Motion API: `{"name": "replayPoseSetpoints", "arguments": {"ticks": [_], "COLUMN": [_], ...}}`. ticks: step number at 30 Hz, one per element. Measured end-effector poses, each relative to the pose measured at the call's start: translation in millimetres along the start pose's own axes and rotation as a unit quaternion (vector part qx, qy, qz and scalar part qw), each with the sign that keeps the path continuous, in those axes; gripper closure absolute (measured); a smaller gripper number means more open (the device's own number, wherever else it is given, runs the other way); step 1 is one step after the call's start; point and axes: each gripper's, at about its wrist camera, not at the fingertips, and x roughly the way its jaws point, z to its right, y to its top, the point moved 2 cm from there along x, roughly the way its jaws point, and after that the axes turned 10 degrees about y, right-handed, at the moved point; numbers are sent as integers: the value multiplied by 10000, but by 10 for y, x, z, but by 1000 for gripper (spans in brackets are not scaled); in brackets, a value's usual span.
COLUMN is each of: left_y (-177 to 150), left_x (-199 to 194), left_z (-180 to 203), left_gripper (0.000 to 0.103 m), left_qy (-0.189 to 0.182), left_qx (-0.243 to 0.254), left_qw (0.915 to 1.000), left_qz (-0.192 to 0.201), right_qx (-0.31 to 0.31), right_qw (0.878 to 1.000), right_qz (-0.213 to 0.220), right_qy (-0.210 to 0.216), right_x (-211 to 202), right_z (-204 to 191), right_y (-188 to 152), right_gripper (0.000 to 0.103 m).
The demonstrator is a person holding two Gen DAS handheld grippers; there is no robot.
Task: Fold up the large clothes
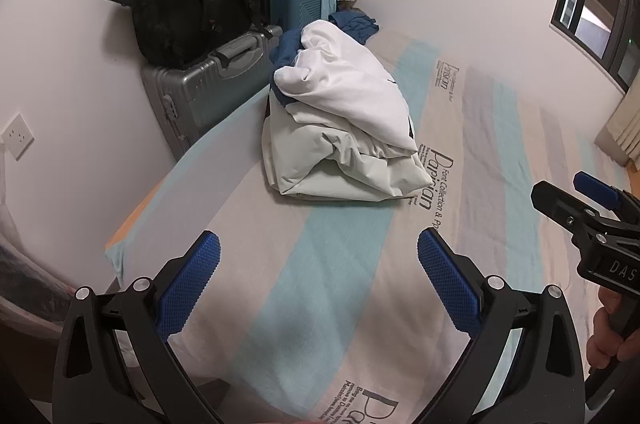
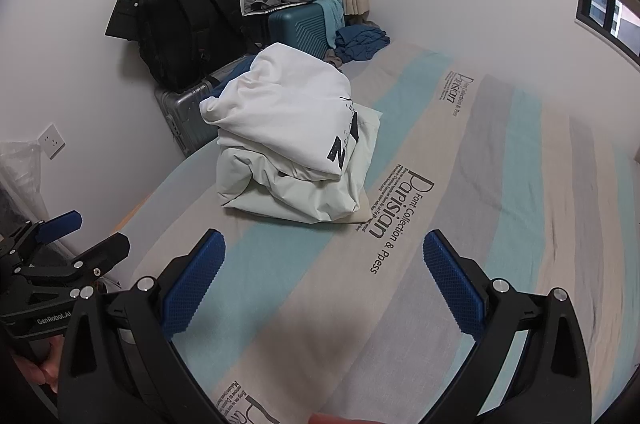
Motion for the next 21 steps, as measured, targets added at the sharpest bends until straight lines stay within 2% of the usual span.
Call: {"name": "replayPoseSetpoints", "arguments": {"ticks": [11,16,21], "left_y": [47,78,84], "left_x": [6,90,100], "left_z": [5,-23,-16], "left_gripper": [6,6,6], "left_qy": [-23,-34,-101], "left_qx": [-116,-150,-111], "left_qw": [9998,9999,9999], "left_qz": [164,-25,-17], "right_qx": [34,22,42], "right_qw": [10000,10000,10000], "right_qz": [-33,-45,-50], "right_qy": [13,0,-8], "right_x": [41,46,63], "right_z": [-13,-12,-20], "right_y": [5,-1,-10], "right_gripper": [7,8,8]}}
